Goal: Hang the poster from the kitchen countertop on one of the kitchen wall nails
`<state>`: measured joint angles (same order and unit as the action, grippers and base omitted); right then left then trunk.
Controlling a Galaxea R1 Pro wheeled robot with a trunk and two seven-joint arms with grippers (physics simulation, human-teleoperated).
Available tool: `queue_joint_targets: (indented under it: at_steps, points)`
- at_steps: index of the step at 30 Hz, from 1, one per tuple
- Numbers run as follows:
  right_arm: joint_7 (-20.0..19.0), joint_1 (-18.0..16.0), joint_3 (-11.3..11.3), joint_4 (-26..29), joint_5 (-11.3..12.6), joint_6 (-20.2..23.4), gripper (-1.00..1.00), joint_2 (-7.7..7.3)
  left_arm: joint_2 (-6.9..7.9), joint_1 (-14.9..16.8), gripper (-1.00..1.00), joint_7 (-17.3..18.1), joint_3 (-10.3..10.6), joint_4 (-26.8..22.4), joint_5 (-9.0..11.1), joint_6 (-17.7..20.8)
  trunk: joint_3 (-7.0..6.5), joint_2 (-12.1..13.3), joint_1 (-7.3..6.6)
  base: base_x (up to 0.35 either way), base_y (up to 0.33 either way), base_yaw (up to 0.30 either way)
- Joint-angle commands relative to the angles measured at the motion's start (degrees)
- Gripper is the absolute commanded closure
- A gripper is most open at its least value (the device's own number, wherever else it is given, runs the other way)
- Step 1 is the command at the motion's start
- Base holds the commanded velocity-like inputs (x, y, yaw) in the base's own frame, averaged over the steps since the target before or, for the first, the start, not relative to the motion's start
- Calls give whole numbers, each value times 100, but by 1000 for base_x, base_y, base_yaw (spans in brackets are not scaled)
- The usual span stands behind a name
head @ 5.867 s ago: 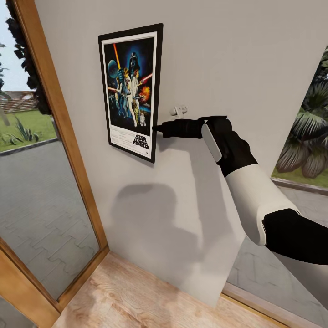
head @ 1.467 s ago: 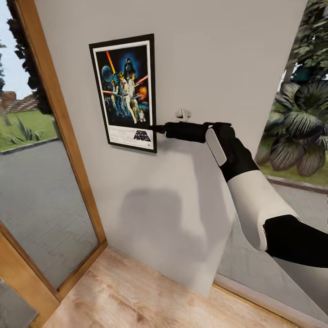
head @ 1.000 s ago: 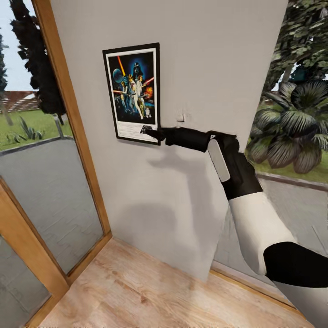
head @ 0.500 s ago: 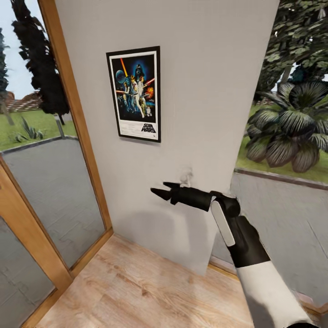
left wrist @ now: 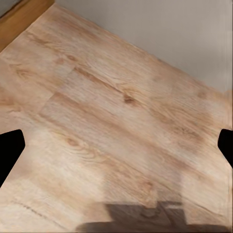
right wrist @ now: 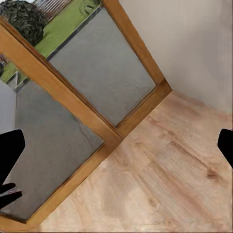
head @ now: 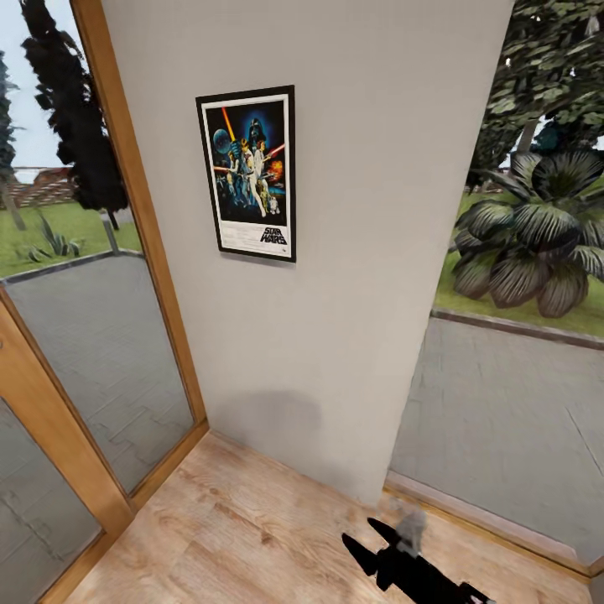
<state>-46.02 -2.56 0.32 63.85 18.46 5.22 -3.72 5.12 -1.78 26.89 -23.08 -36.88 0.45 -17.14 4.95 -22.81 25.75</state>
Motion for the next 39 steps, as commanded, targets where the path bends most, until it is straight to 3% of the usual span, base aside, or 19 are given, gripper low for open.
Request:
queue_joint_targets:
  at_steps: [1, 2, 3, 5, 11, 17, 36, 39]
  points:
    - [-18, 78, -117, -265, 64, -82, -100, -15, -2, 2, -100, 129, -18, 4, 3, 0, 10, -11, 4, 0, 0, 0]
    - [-18, 140, -239, -524, 62, -200, -100, -35, -2, 2, -100, 207, -19, 9, 2, 2, 10, -11, 4, 0, 0, 0]
    - [-16, 229, -505, -1035, 57, -392, -100, -113, -2, 0, -100, 276, -19, 14, 2, 3, 10, -11, 4, 0, 0, 0]
    - [-12, 286, -741, -1523, 52, -534, -100, -237, -2, 1, -100, 425, -20, 23, 0, 6, 10, -11, 4, 0, 0, 0]
    - [23, 360, -1126, -2849, 51, -798, -100, -594, 2, 2, -100, 587, -21, 24, -1, 2, 10, -11, 4, 0, 0, 0]
    - [9, 373, -1225, -3289, 64, -1277, -100, -704, 6, 2, -100, 776, -21, 23, -8, 20, 10, -11, 4, 0, 0, 0]
    - [23, 378, -1203, -3371, 51, -1379, -100, -686, 5, 2, -100, 772, -12, 30, -25, 61, 5, -11, 4, 0, 70, -6]
    - [142, 373, -1199, -3684, 55, -1406, -100, -635, 1, 1, -100, 716, 6, 69, -42, 56, 4, -11, 4, 0, 2, -6]
